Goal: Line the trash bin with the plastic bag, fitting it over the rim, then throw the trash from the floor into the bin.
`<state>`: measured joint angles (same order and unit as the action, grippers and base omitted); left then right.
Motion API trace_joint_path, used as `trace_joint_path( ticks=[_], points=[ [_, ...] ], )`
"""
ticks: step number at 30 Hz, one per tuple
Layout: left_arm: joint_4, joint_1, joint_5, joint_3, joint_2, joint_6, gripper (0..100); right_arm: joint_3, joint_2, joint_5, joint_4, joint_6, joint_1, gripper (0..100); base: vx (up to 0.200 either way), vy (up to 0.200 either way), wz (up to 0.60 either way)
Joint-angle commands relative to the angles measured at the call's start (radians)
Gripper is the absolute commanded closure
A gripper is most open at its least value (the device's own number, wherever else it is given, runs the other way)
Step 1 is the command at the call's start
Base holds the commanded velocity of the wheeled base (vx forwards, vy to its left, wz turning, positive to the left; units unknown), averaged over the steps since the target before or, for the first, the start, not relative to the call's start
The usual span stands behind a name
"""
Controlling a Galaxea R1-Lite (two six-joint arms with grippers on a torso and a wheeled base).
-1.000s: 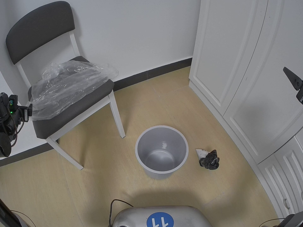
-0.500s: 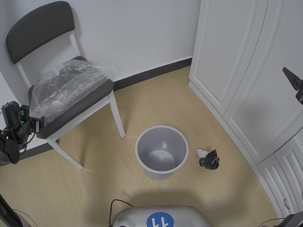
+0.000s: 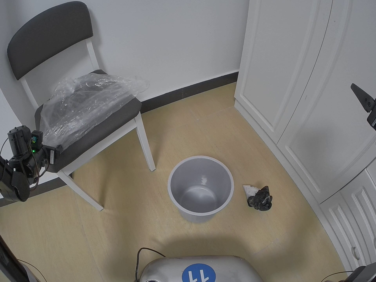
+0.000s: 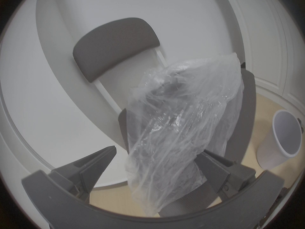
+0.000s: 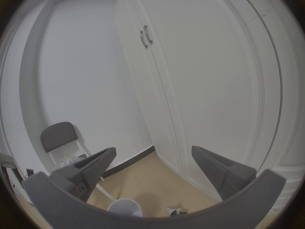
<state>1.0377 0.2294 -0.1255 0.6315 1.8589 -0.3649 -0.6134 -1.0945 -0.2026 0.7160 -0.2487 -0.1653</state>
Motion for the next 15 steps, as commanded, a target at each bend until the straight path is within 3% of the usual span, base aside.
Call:
trace_joint_path(
  ticks=[1,15],
  points=[
    [0.010,0.021,-0.002,0.079,0.008,-0.002,0,-0.002,0.004,0.000,0.000,0.000,0.000,0,0.000,0.000,0.00],
    [0.012,0.025,0.000,0.142,0.025,-0.028,0,-0.006,0.007,0.000,0.000,0.000,0.000,0,0.000,0.000,0.00]
  ],
)
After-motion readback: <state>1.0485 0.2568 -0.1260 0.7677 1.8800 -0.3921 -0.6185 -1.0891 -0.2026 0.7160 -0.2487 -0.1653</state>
